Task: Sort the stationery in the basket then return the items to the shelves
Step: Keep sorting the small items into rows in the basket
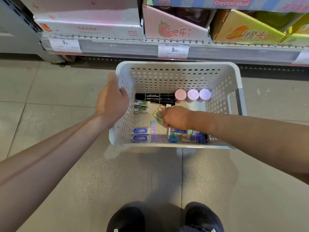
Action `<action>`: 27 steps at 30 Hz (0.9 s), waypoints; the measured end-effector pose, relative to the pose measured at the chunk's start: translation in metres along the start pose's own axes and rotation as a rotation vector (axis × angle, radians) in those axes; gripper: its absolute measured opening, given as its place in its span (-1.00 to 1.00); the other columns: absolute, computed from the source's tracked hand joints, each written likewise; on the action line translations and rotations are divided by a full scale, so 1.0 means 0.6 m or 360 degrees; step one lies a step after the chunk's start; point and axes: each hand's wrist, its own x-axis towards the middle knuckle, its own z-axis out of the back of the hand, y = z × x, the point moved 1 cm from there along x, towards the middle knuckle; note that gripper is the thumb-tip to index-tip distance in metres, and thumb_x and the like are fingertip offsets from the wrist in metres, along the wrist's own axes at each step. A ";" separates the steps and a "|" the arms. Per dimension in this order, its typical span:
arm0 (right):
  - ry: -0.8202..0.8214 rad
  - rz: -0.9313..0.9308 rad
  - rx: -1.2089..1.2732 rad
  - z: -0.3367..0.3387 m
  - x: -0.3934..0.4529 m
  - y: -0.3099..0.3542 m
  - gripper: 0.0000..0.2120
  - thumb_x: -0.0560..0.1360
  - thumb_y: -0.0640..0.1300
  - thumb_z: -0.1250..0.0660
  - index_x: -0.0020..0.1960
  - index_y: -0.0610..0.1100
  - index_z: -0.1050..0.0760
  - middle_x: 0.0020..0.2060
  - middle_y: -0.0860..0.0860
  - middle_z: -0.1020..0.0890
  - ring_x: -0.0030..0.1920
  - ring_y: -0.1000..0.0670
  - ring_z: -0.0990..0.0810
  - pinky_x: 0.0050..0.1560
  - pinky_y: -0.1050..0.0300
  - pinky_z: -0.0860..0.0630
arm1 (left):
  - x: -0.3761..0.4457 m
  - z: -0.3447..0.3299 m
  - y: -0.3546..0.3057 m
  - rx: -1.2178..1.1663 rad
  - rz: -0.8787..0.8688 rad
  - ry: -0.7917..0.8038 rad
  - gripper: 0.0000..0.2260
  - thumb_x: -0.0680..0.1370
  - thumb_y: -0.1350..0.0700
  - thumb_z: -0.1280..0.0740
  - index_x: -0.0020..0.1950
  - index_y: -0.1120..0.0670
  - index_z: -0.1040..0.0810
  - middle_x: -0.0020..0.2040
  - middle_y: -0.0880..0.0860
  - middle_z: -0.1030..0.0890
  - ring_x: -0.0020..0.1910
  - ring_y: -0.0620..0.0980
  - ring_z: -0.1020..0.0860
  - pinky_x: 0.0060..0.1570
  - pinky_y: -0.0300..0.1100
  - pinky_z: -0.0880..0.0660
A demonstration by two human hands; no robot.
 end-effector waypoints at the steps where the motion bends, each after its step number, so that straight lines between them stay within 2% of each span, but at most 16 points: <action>1: 0.0007 0.0006 0.0003 -0.001 0.000 -0.001 -0.81 0.51 -0.28 -0.24 0.07 -0.23 -0.57 0.10 -0.10 -0.53 0.12 -0.09 -0.50 -0.08 0.10 -0.49 | 0.000 0.000 0.000 0.0003 -0.0002 -0.0001 -0.83 0.62 0.23 -0.11 0.18 0.23 -0.24 -0.37 0.09 -0.38 -0.44 0.12 -0.43 -0.42 0.20 -0.50; 7: -0.0019 0.0076 0.0107 -0.010 0.004 -0.011 -0.81 0.49 -0.25 -0.28 0.06 -0.15 -0.60 0.09 -0.04 -0.52 0.17 -0.04 -0.46 -0.06 0.15 -0.49 | -0.001 0.001 -0.002 0.0006 0.0005 0.0006 -0.85 0.62 0.22 -0.11 0.18 0.20 -0.25 -0.35 0.08 -0.40 -0.43 0.09 -0.44 -0.43 0.16 -0.51; 12: -0.0226 0.0086 0.0574 -0.014 0.001 -0.013 -0.81 0.50 -0.19 -0.32 0.09 -0.13 -0.62 0.07 -0.05 -0.59 0.16 -0.01 -0.47 0.07 0.20 -0.37 | 0.000 0.000 -0.002 -0.0017 0.0007 0.0016 -0.85 0.62 0.22 -0.11 0.18 0.19 -0.24 -0.34 0.07 -0.39 -0.43 0.08 -0.44 -0.41 0.15 -0.52; 14: -0.0236 0.0005 0.0890 -0.008 0.001 -0.016 -0.82 0.51 -0.20 -0.32 0.09 -0.19 -0.61 0.03 -0.07 -0.62 0.02 0.03 -0.51 0.00 0.28 -0.35 | 0.001 0.000 -0.001 -0.0022 0.0013 0.0017 -0.84 0.62 0.21 -0.11 0.19 0.19 -0.24 -0.33 0.06 -0.39 -0.43 0.07 -0.44 -0.41 0.11 -0.52; 16: -0.0140 -0.0070 0.1218 0.002 0.001 -0.017 -0.82 0.54 -0.25 -0.29 0.10 -0.28 -0.57 -0.06 -0.09 -0.62 -0.18 0.10 -0.50 -0.16 0.39 -0.35 | 0.001 -0.001 0.001 -0.0025 0.0010 0.0013 -0.85 0.62 0.21 -0.11 0.17 0.20 -0.24 -0.35 0.06 -0.37 -0.44 0.06 -0.41 -0.42 0.03 -0.47; 18: -0.0002 -0.0137 0.1487 0.011 -0.003 -0.018 -0.82 0.56 -0.28 -0.24 0.10 -0.33 -0.52 -0.15 -0.04 -0.59 -0.28 0.17 -0.53 -0.28 0.48 -0.41 | 0.002 -0.002 0.002 -0.0035 0.0015 0.0011 -0.86 0.62 0.21 -0.10 0.16 0.20 -0.24 -0.36 0.05 -0.35 -0.45 0.05 -0.39 -0.41 -0.02 -0.43; 21: 0.0159 -0.0225 0.1665 0.018 -0.012 -0.023 -0.83 0.59 -0.25 -0.20 0.11 -0.28 -0.51 -0.28 0.04 -0.56 -0.45 0.24 -0.54 -0.45 0.42 -0.42 | 0.002 -0.003 0.002 -0.0040 0.0014 0.0012 -0.87 0.62 0.22 -0.10 0.15 0.20 -0.24 -0.36 0.06 -0.34 -0.45 0.05 -0.37 -0.41 -0.02 -0.42; 23: 0.0117 -0.0273 0.1721 0.019 -0.013 -0.028 -0.84 0.57 -0.24 -0.23 0.08 -0.27 -0.54 -0.38 0.06 -0.51 -0.53 0.24 -0.46 -0.48 0.40 -0.38 | 0.001 -0.002 0.001 -0.0032 0.0002 0.0006 -0.87 0.62 0.22 -0.11 0.15 0.21 -0.24 -0.38 0.06 -0.34 -0.46 0.05 -0.36 -0.42 0.00 -0.43; 27: -0.0028 -0.0432 0.1983 0.018 -0.010 -0.037 -0.83 0.52 -0.21 -0.33 0.05 -0.28 -0.58 -0.31 -0.01 -0.53 -0.33 0.14 -0.49 -0.30 0.35 -0.52 | 0.002 -0.003 0.001 -0.0012 0.0001 -0.0002 -0.86 0.62 0.22 -0.11 0.16 0.22 -0.24 -0.38 0.06 -0.35 -0.46 0.06 -0.38 -0.43 0.04 -0.46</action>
